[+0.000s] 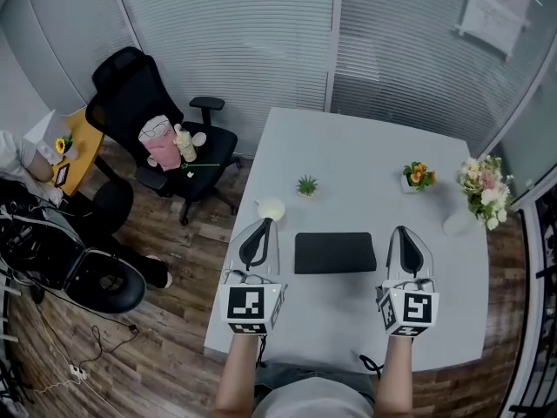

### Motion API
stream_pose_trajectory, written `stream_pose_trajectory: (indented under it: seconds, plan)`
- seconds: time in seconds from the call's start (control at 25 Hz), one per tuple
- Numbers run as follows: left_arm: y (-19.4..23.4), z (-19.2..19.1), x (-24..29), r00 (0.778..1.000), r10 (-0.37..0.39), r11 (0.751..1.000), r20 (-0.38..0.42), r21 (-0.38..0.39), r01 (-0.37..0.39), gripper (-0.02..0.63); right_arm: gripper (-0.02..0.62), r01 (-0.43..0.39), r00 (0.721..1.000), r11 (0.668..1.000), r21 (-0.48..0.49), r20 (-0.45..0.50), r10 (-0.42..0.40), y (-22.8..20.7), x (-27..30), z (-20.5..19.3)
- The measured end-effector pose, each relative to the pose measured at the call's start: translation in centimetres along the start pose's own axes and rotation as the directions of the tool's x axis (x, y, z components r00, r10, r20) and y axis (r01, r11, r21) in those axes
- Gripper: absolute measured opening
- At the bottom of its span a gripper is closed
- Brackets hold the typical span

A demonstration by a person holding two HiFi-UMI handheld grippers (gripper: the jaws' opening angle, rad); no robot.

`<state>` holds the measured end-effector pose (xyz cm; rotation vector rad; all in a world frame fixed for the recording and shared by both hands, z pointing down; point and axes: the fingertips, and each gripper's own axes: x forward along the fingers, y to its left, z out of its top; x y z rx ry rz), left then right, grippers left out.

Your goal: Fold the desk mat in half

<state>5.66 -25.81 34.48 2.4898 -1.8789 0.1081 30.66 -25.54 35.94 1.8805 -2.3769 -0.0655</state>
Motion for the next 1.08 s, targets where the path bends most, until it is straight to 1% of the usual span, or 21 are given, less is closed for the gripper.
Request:
stream_pose_trajectory:
  seconds: [0.24,0.8,1.08]
  plan:
    - [-0.1,0.4,-0.2,1.000,-0.009,1.000,-0.004,-0.004,0.009,0.002,0.023,0.011,1.000,1.000,0.003,0.001,-0.011,-0.1,-0.2,0.5]
    - [-0.2,0.2,-0.4,1.000,0.002,1.000,-0.004,-0.001,-0.002,0.002,0.023,0.027,1.000,1.000,0.011,-0.001,-0.027,-0.7,-0.5,0.2]
    - [-0.6,0.0,0.0,1.000,-0.003,1.000,-0.020,-0.012,0.003,0.002,0.023,0.034,0.999,0.999,0.014,0.000,-0.034,-1.2,-0.5,0.2]
